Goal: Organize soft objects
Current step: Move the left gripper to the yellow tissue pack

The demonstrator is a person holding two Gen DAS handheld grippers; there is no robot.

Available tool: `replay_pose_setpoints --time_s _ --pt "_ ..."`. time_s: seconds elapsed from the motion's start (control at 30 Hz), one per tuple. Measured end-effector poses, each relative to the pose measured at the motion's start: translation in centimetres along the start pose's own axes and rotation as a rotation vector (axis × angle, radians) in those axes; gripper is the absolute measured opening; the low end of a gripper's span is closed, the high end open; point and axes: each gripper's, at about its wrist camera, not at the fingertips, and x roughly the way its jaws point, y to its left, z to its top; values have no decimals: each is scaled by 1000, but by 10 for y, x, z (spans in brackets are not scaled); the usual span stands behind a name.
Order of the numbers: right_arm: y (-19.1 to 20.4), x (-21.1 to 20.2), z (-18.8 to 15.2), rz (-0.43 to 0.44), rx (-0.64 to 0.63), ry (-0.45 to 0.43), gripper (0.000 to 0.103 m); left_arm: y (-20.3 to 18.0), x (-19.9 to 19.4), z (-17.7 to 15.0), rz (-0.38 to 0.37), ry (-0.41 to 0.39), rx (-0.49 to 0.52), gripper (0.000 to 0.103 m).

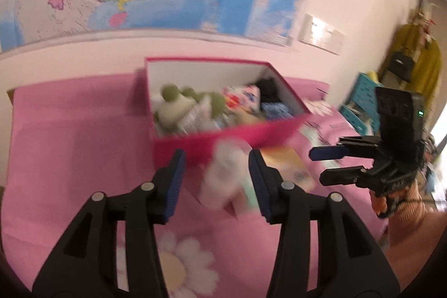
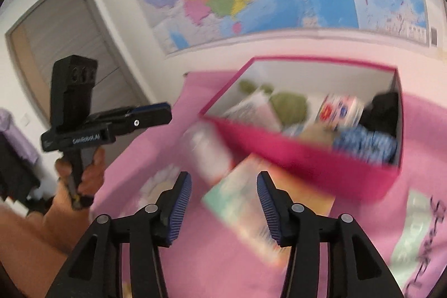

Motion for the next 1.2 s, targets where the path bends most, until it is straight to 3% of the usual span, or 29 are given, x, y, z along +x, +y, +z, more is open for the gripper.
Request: replay_pose_setpoints --time_s 0.2,0.47,0.63,0.73,0.87,1.0,1.2 --pt "21 -4 -53 91 -18 133 54 -10 -3 -56 -134 111 -22 50" --pt "71 -4 -107 239 -114 287 62 -22 -3 -100 -167 192 -55 50" --pt "89 7 -125 184 -200 358 62 -28 -8 -108 -166 191 -49 50" --pt "80 14 -127 133 -178 359 60 -29 -11 -111 -170 184 -56 50" --pt "54 19 -118 74 -94 297 57 -30 -11 -112 -183 186 -60 50" --pt "28 27 -113 15 62 258 58 -37 -5 -116 -219 213 -60 50" --pt "20 11 -122 48 145 227 58 -56 11 -129 -299 298 -24 50"
